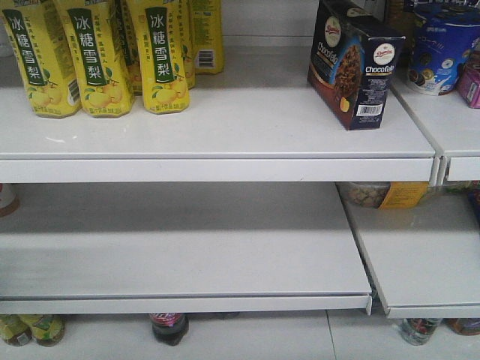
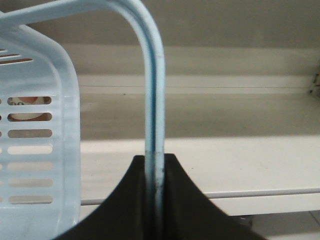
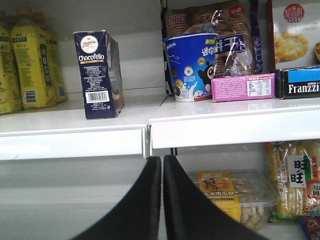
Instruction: Left arm holds basket, right arm returns cookies
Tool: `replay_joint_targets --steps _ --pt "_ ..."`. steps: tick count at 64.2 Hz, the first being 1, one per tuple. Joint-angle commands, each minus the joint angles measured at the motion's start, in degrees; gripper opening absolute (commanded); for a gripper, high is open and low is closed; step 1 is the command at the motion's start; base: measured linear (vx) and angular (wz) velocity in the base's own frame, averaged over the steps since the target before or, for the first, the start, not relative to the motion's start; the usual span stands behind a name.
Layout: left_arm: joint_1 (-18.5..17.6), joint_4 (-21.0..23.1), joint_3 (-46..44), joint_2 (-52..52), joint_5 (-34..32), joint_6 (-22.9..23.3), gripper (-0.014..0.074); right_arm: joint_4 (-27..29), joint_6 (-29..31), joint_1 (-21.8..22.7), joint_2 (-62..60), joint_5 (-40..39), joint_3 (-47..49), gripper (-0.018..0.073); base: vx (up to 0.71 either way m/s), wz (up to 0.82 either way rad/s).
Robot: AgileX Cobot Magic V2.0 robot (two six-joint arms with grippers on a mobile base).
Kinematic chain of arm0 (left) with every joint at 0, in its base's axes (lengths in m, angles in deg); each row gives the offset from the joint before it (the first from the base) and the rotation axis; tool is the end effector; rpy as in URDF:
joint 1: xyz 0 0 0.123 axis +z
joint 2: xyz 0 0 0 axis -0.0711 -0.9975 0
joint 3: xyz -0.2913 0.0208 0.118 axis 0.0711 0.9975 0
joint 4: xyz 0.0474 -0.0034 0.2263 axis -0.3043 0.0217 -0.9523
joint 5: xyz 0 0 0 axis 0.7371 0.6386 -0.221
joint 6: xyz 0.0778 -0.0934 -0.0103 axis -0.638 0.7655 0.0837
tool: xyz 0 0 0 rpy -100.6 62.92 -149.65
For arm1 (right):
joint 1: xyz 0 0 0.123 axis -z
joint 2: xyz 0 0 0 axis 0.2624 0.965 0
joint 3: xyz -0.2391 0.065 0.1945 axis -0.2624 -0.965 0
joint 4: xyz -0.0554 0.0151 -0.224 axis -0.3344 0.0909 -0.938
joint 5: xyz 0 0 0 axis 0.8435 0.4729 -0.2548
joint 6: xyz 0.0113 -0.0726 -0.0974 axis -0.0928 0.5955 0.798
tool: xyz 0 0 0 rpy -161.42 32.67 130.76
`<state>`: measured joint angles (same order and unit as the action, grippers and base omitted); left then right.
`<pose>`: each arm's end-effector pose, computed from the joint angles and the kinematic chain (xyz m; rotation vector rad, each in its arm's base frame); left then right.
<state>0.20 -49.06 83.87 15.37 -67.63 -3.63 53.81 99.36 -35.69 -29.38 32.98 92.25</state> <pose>0.0348 -0.0009 0.1745 -0.0672 1.7650 -0.1361 0.0355 -0.0207 0.2565 -0.0271 1.4318 0.1168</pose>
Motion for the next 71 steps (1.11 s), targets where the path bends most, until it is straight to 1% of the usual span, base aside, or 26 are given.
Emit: replay_joint_targets --steps 1,13,22,27,35,37,71 --pt "2.3 -1.0 -1.4 1.1 -5.7 -0.4 -0.0006 0.4 0.3 0.4 0.7 1.2 1.5 -0.0008 0.00 0.00" --pt "5.7 -0.5 -1.4 1.1 -6.1 -0.4 -0.0006 0.4 0.3 0.4 0.7 1.2 1.5 -0.0008 0.00 0.00" --pt "6.4 -0.5 -1.4 1.1 -6.7 -1.1 -0.0006 0.4 0.3 0.4 0.7 1.2 1.5 -0.0008 0.00 0.00" --pt "6.4 1.2 -1.4 1.1 -7.1 -3.9 -0.0006 0.4 0.3 0.4 0.7 1.2 1.5 -0.0008 0.00 0.00" --pt "6.4 5.2 -1.4 1.1 -7.6 -10.2 -0.0006 0.4 0.3 0.4 0.7 1.2 1.5 -0.0008 0.00 0.00" --pt "6.4 5.5 -1.4 1.1 -7.9 -10.7 -0.0006 0.4 0.3 0.4 0.7 1.2 1.5 -0.0008 0.00 0.00" --pt "6.4 5.4 -1.5 1.1 -8.3 -10.8 -0.0006 0.4 0.3 0.4 0.7 1.2 1.5 -0.0008 0.00 0.00"
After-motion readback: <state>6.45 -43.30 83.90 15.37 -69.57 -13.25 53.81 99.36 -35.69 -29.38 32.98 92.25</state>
